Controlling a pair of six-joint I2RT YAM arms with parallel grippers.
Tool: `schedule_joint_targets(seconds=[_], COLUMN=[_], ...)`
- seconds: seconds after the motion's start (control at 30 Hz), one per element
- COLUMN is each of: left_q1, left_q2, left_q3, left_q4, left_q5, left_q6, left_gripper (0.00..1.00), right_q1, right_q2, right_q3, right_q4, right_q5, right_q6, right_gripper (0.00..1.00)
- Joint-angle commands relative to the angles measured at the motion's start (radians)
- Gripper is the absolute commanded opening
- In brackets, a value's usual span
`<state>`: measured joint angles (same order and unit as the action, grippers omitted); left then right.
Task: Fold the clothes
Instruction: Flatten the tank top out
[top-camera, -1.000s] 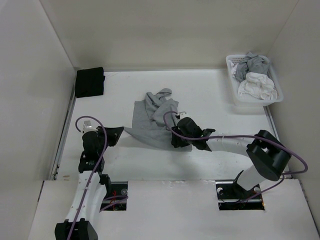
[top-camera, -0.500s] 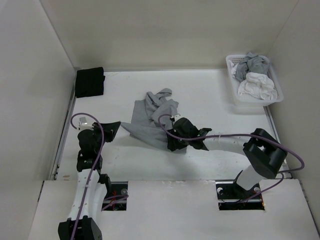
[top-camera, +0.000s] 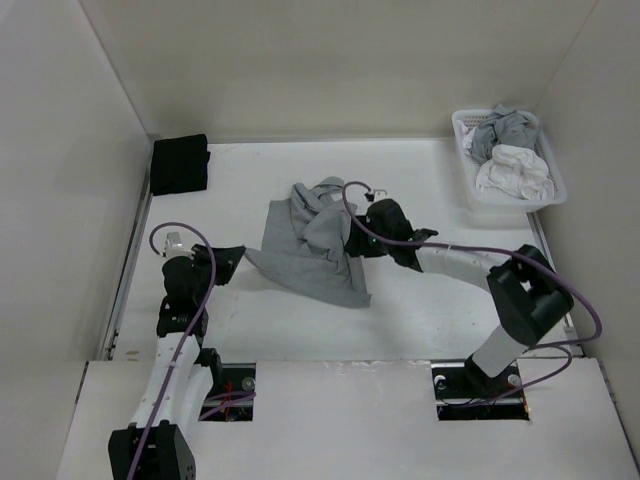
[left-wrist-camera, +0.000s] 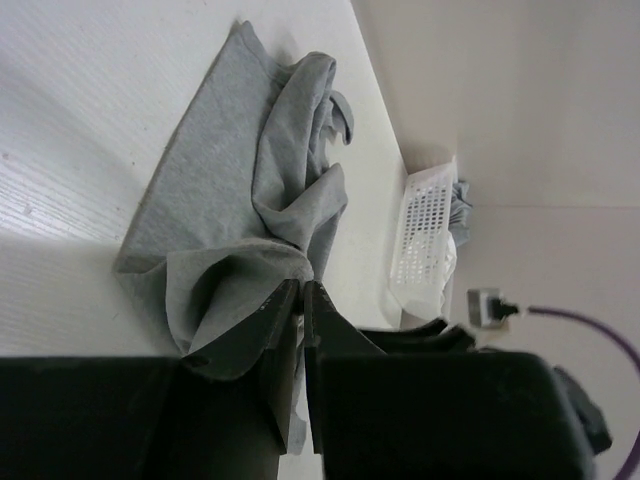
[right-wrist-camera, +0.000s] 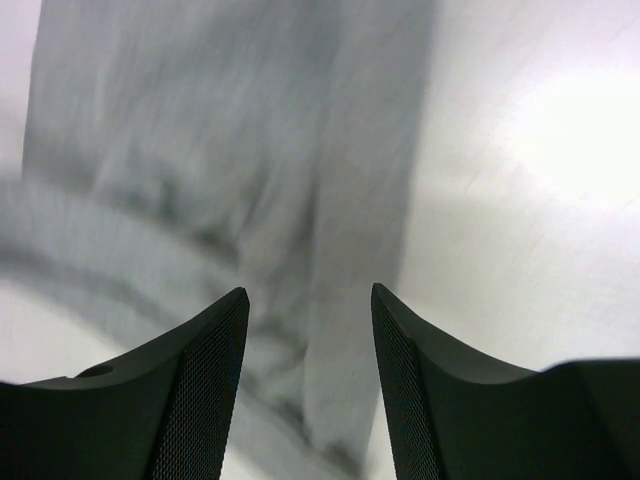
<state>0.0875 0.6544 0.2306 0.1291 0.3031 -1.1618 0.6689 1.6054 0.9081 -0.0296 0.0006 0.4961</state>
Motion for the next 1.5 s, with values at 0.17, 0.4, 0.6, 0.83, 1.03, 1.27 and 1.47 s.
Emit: schedule_joint_targets(seconds=[0.17,0.4,0.6,0.83,1.03,1.27,1.47], left_q1=[-0.009,-0.033,-0.029,0.016,0.056,0.110,0.051], left_q2=[0.045,0.106,0.110,0.073,0.125,0.218,0.235], left_q3=[-0.013,0.003,0.003,-0.033,-0.086,-0.085,-0.045], left_q4=[0.110,0.187,0.233,0.266,0.309,0.395,0.405], left_q5=[-0.025,-0.027,-0.062,-0.105,-0.127,-0.124,-0.137], left_q6=[0.050,0.042,0.034,0.025,0.031,0.045,0.030], left_gripper=[0.05,0.05,0.05,0.05,0.05,0.05,0.05], right_q1=[-0.076,-0.072,0.121,0.451,0.365,0.051,-0.077], right_q2=[0.304,0.335,-0.152,-0.545,-0.575,-0.328,-0.074], right_q3=[0.310,0.361,0.126,0.022,-0.136,-0.118,0.222], right_q4=[0.004,0.051,0.019,-0.233,-0.098,0.151,0.061], right_q5=[0.018,0.018,0.120,0.349,0.284,0.087,0.038], right_q6=[0.050,0.096,0.032,0.140,0.177,0.118,0.027], right_gripper=[0.56,0.01,0.00,0.02,0.03,0.01,0.03])
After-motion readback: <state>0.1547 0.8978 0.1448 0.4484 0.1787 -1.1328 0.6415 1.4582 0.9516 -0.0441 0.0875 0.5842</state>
